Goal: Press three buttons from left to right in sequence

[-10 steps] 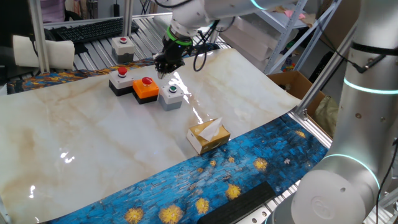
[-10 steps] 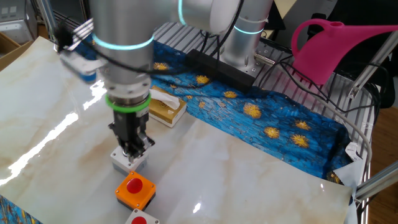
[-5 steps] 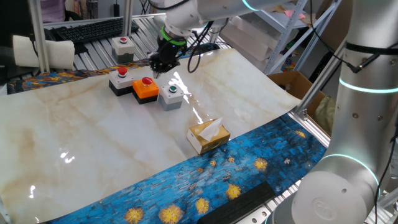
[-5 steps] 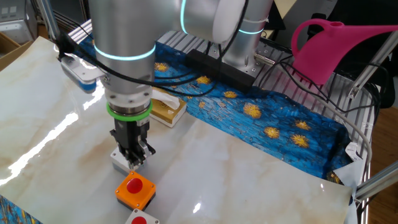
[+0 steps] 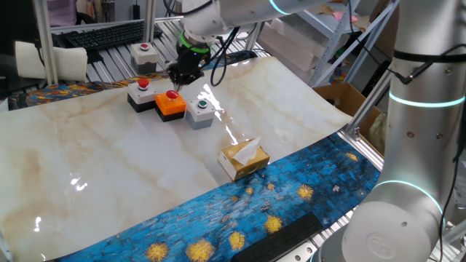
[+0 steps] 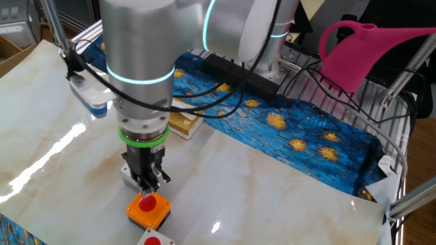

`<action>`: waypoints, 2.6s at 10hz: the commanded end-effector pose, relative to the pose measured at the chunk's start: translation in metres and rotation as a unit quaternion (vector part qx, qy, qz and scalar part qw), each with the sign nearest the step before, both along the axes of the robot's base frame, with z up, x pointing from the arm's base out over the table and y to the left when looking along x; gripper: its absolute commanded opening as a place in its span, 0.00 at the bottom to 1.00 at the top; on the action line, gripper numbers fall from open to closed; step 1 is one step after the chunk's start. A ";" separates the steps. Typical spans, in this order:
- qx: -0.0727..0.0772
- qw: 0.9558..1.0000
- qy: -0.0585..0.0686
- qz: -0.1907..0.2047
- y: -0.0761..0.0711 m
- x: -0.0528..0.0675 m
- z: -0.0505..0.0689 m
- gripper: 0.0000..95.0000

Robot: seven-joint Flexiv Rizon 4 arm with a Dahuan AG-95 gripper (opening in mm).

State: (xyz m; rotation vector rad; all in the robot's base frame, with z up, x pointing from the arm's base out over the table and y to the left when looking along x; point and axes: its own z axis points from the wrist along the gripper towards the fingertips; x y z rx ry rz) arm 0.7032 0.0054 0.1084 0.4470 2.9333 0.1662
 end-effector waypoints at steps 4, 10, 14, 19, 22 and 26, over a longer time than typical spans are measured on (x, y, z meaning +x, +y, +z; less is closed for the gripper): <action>0.004 1.000 0.002 -0.005 0.002 0.011 -0.009 0.00; 0.005 1.000 0.005 -0.011 0.005 0.014 -0.018 0.00; 0.015 0.999 0.017 -0.030 0.007 0.017 -0.028 0.00; 0.003 0.999 0.019 -0.027 0.007 0.018 -0.027 0.00; 0.006 0.999 0.045 -0.005 0.001 0.008 0.015 0.00; 0.013 0.999 0.048 -0.020 0.011 -0.005 0.028 0.00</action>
